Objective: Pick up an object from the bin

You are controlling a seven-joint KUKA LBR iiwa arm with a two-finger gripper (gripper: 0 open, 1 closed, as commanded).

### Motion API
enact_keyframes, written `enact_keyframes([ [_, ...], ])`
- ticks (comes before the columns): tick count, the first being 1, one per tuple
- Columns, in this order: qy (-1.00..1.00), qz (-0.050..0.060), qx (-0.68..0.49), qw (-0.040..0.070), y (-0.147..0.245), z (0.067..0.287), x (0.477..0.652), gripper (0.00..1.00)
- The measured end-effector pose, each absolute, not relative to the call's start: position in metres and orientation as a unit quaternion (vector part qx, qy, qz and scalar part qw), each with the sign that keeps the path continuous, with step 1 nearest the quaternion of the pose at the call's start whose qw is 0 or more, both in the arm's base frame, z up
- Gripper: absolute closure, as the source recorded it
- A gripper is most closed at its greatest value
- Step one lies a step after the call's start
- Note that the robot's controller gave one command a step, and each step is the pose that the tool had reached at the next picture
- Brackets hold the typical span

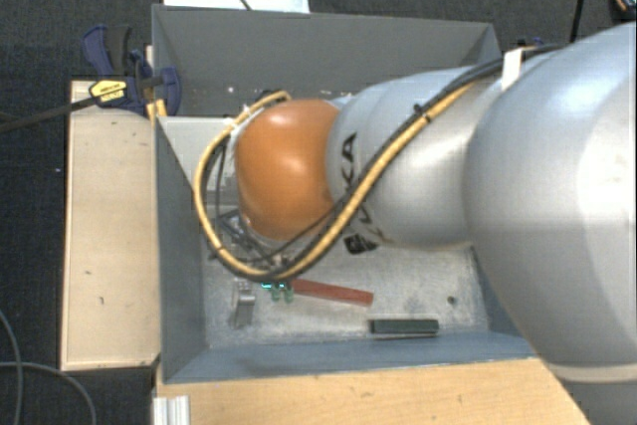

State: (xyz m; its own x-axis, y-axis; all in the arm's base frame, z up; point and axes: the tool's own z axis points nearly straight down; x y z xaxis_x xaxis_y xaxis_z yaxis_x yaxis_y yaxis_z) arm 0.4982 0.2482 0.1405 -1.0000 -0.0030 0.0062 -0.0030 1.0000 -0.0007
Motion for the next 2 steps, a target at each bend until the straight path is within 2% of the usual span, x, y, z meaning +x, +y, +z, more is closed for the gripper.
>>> enact_keyframes([
  [1, -0.999, 0.002, 0.035, 0.001, 0.1443, 0.0711, 0.5354, 0.0],
  [2, -0.999, 0.0, 0.036, 0.0, 0.1509, 0.0743, 0.5349, 1.0],
])
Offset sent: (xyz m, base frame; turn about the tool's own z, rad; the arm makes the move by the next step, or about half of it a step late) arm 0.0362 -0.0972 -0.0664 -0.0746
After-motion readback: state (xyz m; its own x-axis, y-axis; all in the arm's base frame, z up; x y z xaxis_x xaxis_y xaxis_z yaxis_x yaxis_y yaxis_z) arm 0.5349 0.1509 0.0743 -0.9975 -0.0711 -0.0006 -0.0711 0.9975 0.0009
